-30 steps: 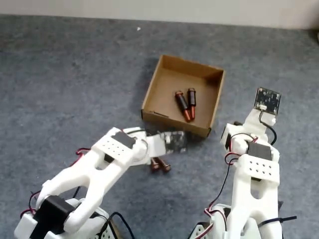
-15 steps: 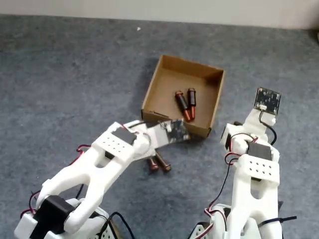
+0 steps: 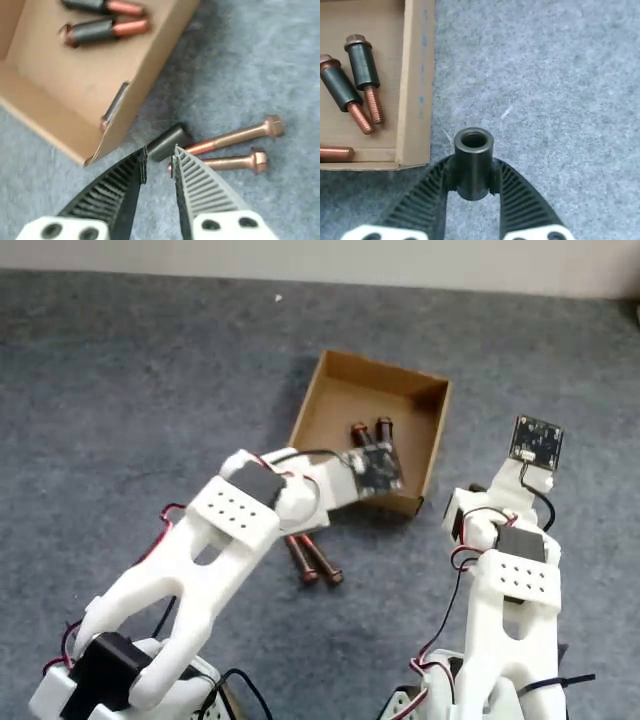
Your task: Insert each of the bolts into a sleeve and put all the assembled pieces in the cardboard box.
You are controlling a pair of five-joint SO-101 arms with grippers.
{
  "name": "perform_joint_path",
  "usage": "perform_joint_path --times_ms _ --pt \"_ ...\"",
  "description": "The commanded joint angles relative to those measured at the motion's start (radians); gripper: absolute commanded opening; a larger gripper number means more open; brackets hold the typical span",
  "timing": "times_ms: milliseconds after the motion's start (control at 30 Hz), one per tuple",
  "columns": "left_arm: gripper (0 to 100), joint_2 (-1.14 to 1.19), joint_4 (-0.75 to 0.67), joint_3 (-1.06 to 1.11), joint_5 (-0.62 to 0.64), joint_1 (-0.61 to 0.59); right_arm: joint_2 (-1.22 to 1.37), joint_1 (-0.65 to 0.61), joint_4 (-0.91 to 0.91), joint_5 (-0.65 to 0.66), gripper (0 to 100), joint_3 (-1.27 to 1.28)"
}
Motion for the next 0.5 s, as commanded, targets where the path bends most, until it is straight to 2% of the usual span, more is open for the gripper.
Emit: perform_joint_path --times_ms 0,300,467 --pt "16 0.077 0.005 -0.03 -0.037 0.05 -0.027 0.012 -0.024 0.002 0.8 -0.01" --pt "16 0.318 0.011 -0.105 -0.242 0.054 -0.027 0.013 -0.024 0.002 0.8 -0.01" --pt "16 0.332 0.011 -0.101 -0.269 0.058 -0.027 0.012 -0.024 0.028 0.9 -0.01"
